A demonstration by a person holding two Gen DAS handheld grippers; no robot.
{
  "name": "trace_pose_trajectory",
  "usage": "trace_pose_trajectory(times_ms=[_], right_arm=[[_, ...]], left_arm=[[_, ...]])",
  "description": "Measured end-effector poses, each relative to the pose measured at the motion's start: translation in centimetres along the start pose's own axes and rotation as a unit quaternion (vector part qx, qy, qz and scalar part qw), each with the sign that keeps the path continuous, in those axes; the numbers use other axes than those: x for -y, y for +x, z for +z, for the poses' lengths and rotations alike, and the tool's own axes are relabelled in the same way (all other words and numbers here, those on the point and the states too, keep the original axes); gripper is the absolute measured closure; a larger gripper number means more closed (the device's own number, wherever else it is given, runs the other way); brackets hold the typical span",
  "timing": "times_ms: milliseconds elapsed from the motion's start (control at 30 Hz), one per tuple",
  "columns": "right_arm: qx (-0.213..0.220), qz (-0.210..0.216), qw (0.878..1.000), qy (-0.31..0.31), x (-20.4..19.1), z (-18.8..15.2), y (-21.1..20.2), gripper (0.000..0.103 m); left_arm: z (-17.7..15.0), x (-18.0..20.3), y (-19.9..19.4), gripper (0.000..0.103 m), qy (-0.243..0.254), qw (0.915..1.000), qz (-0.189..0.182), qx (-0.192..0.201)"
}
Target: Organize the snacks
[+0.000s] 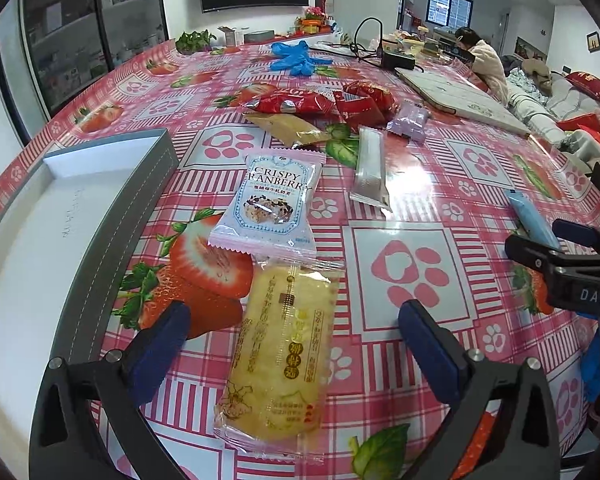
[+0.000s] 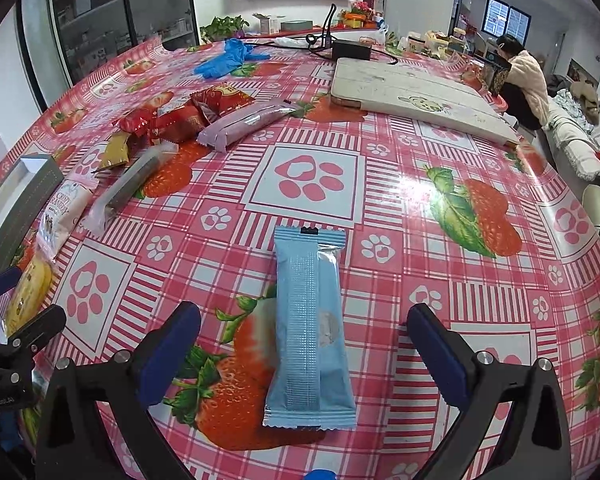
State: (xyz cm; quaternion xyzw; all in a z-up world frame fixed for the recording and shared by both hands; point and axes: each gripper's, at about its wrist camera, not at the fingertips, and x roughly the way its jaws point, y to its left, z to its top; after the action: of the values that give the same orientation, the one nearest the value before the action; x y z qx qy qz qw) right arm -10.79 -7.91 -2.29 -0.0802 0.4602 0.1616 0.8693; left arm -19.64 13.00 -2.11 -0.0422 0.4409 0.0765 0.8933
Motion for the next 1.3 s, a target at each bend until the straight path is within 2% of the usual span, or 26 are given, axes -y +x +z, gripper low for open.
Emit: trace_pose_trajectory(times_ms=[1300], right_arm=[[0.000,0.000,1.000,0.001,0.10,0.12,0.09,0.000]], left_arm=[[-0.27,0.11,0.10,0.000,-0.002,1.0000,0.003,0.004]])
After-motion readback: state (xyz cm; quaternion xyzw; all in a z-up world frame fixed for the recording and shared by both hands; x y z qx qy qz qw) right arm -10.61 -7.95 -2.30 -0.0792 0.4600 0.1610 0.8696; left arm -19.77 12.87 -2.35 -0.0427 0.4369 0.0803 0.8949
